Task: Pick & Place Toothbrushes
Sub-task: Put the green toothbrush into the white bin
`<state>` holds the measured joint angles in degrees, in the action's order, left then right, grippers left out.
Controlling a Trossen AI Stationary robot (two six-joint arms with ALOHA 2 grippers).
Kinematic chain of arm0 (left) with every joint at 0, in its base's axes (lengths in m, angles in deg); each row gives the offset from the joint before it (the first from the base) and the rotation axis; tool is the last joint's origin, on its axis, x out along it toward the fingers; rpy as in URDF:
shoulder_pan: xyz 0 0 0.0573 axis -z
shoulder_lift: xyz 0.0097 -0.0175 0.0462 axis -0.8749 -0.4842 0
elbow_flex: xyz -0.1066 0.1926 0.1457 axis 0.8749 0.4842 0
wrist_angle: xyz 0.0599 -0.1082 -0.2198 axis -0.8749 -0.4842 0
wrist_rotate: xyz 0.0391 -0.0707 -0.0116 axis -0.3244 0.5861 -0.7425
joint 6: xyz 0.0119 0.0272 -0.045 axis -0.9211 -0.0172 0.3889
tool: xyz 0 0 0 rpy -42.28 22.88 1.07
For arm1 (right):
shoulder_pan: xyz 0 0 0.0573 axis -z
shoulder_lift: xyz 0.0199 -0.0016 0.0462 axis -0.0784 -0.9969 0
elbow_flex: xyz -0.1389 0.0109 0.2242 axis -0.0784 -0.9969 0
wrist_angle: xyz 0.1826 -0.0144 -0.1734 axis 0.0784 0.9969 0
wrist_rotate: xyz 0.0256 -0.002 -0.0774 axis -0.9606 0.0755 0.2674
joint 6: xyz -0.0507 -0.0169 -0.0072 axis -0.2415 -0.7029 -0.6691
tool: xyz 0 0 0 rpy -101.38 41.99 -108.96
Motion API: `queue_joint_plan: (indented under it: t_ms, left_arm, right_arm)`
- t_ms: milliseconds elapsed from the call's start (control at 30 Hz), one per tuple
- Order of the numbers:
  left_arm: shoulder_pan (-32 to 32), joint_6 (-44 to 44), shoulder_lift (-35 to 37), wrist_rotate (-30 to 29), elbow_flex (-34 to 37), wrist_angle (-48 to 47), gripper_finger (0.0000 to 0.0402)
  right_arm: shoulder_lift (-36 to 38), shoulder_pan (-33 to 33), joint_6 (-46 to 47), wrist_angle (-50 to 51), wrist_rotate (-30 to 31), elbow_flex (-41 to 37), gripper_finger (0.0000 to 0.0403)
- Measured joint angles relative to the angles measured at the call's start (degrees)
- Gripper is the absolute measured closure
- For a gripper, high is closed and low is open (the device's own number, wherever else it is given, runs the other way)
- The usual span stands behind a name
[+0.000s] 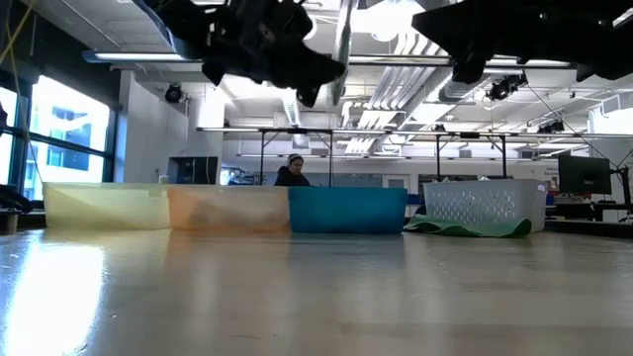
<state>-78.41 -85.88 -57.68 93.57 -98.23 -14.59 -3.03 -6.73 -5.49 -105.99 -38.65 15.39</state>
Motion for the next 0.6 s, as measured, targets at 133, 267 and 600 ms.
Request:
queue_joint_plan:
  t_ms: [133,267,600]
  left_arm:
    - [0.14,-3.03,0.07,-1.57,-3.51,-4.34,0.0389]
    - [0.10,-7.11,0.07,-6.45,-6.07,-12.68,0.0389]
    - [0.10,-9.00,0.07,-8.16,-6.64,-14.58,0.0389]
  right_arm:
    - [-0.39,0.00,0.03,1.85,3.39,1.57,0.0360]
    - [-2.69,0.00,0.03,8.73,5.18,5.98,0.0304]
    - [-13.66,1.02,-2.79,13.67,6.03,16.51,0.0237]
